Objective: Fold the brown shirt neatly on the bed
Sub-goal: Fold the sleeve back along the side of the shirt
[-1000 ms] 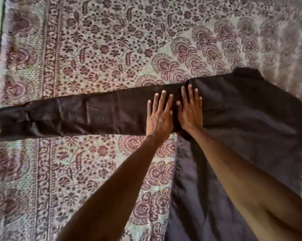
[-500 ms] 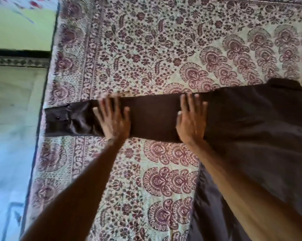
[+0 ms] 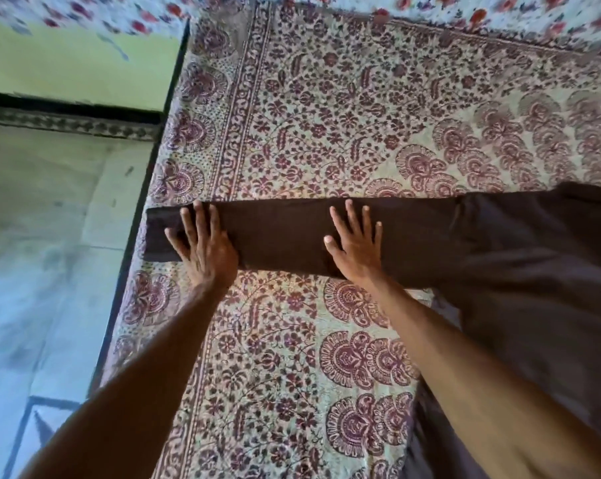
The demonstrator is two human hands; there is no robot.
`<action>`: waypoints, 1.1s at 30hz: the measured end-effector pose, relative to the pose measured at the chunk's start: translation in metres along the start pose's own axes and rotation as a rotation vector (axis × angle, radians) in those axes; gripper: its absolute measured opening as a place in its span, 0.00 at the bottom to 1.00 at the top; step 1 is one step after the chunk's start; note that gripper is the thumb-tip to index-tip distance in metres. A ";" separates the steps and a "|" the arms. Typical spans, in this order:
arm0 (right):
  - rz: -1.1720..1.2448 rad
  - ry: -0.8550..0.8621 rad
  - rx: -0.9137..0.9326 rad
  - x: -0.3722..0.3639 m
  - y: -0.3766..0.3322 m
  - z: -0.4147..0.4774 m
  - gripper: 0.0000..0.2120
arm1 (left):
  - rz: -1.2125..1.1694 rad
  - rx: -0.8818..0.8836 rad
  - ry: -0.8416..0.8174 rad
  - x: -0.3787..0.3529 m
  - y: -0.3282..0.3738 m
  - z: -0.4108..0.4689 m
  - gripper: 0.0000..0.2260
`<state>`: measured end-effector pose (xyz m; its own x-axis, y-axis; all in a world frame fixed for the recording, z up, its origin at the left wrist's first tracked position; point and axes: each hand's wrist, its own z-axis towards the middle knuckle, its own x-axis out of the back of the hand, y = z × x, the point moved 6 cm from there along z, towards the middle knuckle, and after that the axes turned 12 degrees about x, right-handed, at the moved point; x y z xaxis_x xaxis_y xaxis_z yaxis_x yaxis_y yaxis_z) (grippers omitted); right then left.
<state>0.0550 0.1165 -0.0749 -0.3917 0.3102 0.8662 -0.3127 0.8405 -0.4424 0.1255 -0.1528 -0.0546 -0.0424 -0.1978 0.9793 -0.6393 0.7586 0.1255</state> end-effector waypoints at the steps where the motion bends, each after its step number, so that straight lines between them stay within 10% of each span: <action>1: 0.140 0.075 -0.006 0.014 0.003 -0.001 0.25 | -0.046 0.031 0.006 0.004 0.017 -0.009 0.28; 7: 0.133 0.529 -0.149 0.100 0.078 -0.066 0.13 | -0.314 -0.314 -0.028 -0.001 0.161 -0.091 0.17; 20: -0.141 0.174 -0.238 0.155 0.291 -0.168 0.25 | -0.199 -0.559 -0.136 -0.061 0.408 -0.157 0.19; 33: -0.153 0.093 -0.214 0.126 0.318 -0.145 0.31 | -0.167 -0.408 -0.149 -0.058 0.457 -0.099 0.08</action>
<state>0.0319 0.4878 -0.0725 -0.2696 0.2039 0.9411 -0.1682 0.9523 -0.2545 -0.0882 0.2672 -0.0380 -0.0931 -0.4025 0.9106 -0.2941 0.8849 0.3611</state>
